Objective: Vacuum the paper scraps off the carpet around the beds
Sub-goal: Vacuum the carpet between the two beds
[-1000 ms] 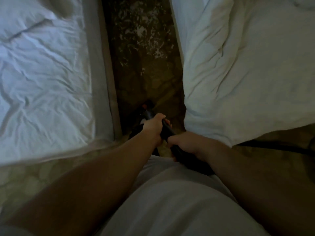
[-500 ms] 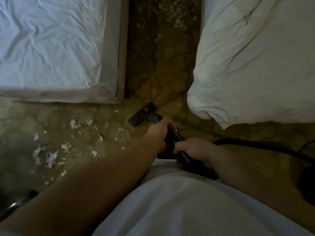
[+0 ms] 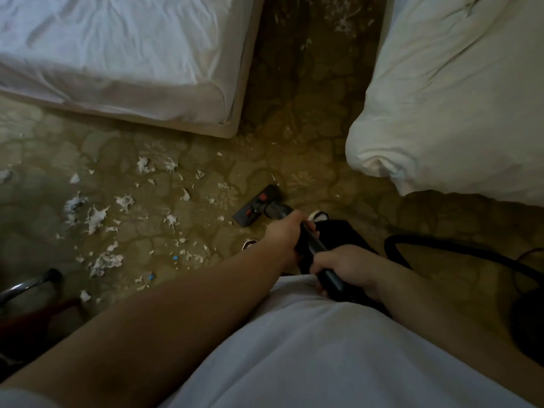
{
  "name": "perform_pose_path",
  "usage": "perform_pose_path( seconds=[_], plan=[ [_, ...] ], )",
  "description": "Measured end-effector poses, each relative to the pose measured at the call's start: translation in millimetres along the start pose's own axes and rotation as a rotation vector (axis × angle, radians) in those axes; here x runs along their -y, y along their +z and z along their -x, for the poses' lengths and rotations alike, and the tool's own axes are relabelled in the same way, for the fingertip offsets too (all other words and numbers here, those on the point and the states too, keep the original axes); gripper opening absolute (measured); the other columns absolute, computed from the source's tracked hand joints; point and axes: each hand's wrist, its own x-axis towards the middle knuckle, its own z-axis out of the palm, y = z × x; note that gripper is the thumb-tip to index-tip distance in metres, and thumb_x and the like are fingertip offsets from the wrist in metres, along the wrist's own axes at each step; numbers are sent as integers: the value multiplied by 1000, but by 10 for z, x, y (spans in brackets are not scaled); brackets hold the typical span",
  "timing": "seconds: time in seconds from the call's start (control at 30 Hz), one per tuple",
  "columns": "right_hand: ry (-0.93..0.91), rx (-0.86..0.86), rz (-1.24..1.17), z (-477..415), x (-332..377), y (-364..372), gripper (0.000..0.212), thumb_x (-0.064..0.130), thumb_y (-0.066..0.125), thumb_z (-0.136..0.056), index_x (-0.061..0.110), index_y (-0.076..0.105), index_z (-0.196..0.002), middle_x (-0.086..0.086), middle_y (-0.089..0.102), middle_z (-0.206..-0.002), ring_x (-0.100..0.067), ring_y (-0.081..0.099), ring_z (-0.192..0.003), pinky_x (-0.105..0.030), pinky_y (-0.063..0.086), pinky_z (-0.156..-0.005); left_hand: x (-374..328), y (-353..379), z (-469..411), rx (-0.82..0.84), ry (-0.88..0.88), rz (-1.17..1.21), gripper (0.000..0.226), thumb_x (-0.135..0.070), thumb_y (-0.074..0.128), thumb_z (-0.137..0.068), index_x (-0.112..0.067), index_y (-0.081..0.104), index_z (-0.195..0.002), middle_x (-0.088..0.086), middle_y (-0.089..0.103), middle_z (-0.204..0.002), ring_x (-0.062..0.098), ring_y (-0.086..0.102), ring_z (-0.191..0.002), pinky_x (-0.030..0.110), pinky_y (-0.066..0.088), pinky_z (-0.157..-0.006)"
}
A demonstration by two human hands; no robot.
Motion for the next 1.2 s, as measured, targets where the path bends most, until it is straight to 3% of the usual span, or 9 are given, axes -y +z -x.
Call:
perform_pose_path(
  seconds=[0.13,0.27,0.43,0.6,0.67,0.83,0.93,1.07,1.2],
  plan=[
    [0,-15,-10,96,-299,-80,26,17,73,-88,-5,74,-103,-19,77,-84,-26,72,-64,-32,59,-60,355,87,-1,3,12,-20,17,-13,60,-94,-4,59,-80,10,59,-70,24,58,-67,38,54,-70],
    [-10,8,23,148,-697,-372,23,15,73,-87,-4,74,-100,-19,76,-83,-27,70,-68,-37,56,-69,766,376,-7,-38,42,-24,12,-14,61,-93,-3,60,-95,9,62,-71,24,61,-67,37,54,-65],
    [19,53,95,296,-1315,-1037,29,19,73,-87,-2,71,-107,-23,78,-90,-32,71,-75,-42,57,-78,1433,987,95,-74,62,-24,18,-15,61,-92,-5,63,-77,9,64,-68,26,62,-68,39,54,-72],
    [22,47,164,447,-1712,-1423,32,21,74,-87,0,72,-111,-17,77,-83,-25,70,-62,-33,56,-62,1928,1373,173,-98,69,5,35,-16,57,-93,-8,59,-59,11,62,-70,25,58,-65,35,52,-64],
    [32,49,221,497,-1794,-1467,33,23,75,-86,3,74,-111,-13,77,-82,-23,70,-61,-30,54,-59,2048,1437,249,-120,69,34,33,-16,59,-92,-6,59,-61,11,61,-68,26,57,-63,35,51,-64],
    [18,23,333,541,-1892,-1450,35,31,76,-75,6,80,-99,-16,80,-95,-25,72,-72,-36,53,-71,2222,1449,325,-112,58,170,27,-14,59,-94,-6,58,-68,9,57,-65,25,54,-61,37,50,-66],
    [9,32,411,529,-1858,-1323,51,39,77,-62,5,79,-100,-18,80,-98,-29,72,-77,-40,53,-75,2264,1317,341,-114,63,265,18,-11,59,-95,-5,59,-78,8,58,-65,22,55,-65,38,50,-75],
    [-33,19,514,506,-1740,-1054,26,30,77,-77,9,77,-91,-10,76,-80,-24,66,-69,-34,48,-67,2254,1040,404,-69,78,380,12,-11,57,-98,-6,56,-86,5,56,-64,19,53,-63,34,50,-68],
    [-44,13,598,533,-1571,-748,16,29,76,-79,14,77,-81,-7,74,-76,-19,64,-65,-29,47,-62,2184,733,510,-14,91,462,8,-13,53,-101,-8,54,-95,4,55,-64,17,52,-59,28,51,-58]
  ],
)
